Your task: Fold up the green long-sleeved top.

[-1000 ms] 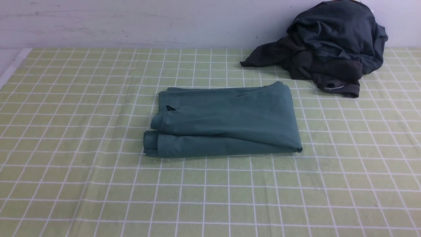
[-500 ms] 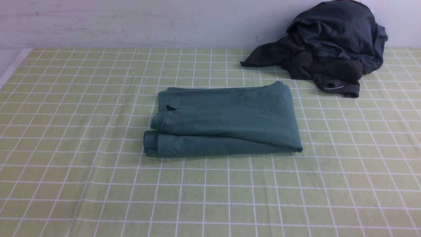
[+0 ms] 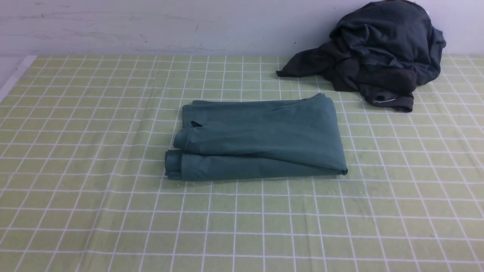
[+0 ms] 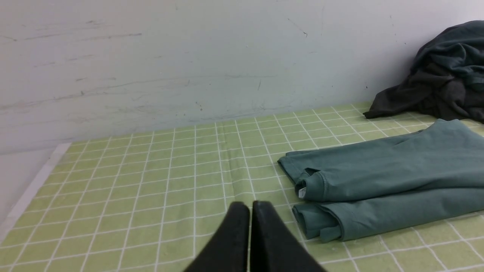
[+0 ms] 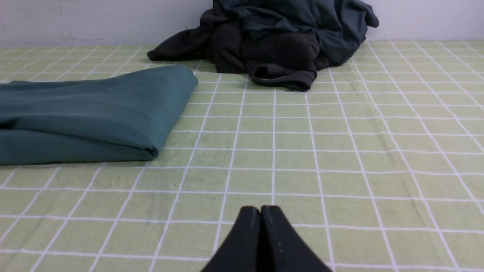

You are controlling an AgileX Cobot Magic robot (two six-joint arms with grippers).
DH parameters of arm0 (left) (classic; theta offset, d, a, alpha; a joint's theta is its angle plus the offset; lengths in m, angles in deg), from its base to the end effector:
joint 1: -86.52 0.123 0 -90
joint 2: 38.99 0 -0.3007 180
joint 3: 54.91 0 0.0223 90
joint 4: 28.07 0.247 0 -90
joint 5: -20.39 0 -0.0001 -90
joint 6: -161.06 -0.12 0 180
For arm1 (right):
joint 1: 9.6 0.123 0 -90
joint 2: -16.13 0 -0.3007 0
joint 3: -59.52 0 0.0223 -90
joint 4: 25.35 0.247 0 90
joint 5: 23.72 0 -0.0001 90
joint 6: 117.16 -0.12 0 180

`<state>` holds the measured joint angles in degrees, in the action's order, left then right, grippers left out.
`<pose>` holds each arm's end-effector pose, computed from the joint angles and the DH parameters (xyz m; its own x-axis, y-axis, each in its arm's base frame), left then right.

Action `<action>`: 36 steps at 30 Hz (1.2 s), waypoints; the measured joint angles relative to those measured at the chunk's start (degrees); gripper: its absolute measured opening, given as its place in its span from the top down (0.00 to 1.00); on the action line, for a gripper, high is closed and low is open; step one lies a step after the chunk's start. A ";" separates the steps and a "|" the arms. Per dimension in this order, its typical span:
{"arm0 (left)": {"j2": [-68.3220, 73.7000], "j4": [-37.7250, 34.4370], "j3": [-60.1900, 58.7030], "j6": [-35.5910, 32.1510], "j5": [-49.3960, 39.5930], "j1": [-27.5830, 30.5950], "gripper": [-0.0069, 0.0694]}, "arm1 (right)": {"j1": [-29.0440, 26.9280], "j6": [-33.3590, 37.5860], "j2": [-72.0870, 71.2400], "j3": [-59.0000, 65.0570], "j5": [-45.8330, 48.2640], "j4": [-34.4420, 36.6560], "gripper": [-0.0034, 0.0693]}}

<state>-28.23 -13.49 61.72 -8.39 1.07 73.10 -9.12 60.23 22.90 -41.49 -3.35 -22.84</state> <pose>0.0563 -0.0031 0.2620 -0.0402 0.0675 -0.9969 0.1529 0.9864 0.0606 0.0613 0.0023 0.1656 -0.2785 0.0842 -0.9568 0.0011 0.9962 0.0873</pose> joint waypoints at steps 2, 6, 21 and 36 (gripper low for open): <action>0.00 0.00 0.00 0.00 0.00 0.00 0.91 | 0.00 0.00 0.00 0.00 0.00 0.00 0.97; 0.00 0.00 0.00 0.00 0.00 0.00 0.91 | 0.00 0.00 0.00 0.00 0.00 0.00 0.97; -1.40 -0.08 -1.94 0.00 1.64 0.21 0.91 | 0.00 0.00 0.00 0.00 0.00 0.00 0.97; -4.08 -12.16 -15.91 -0.73 0.17 14.00 0.91 | 0.00 0.00 0.00 0.00 0.11 -0.11 0.97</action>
<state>-32.31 -25.65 45.81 -9.12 1.24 87.10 -9.12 60.23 22.90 -41.49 -3.24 -22.95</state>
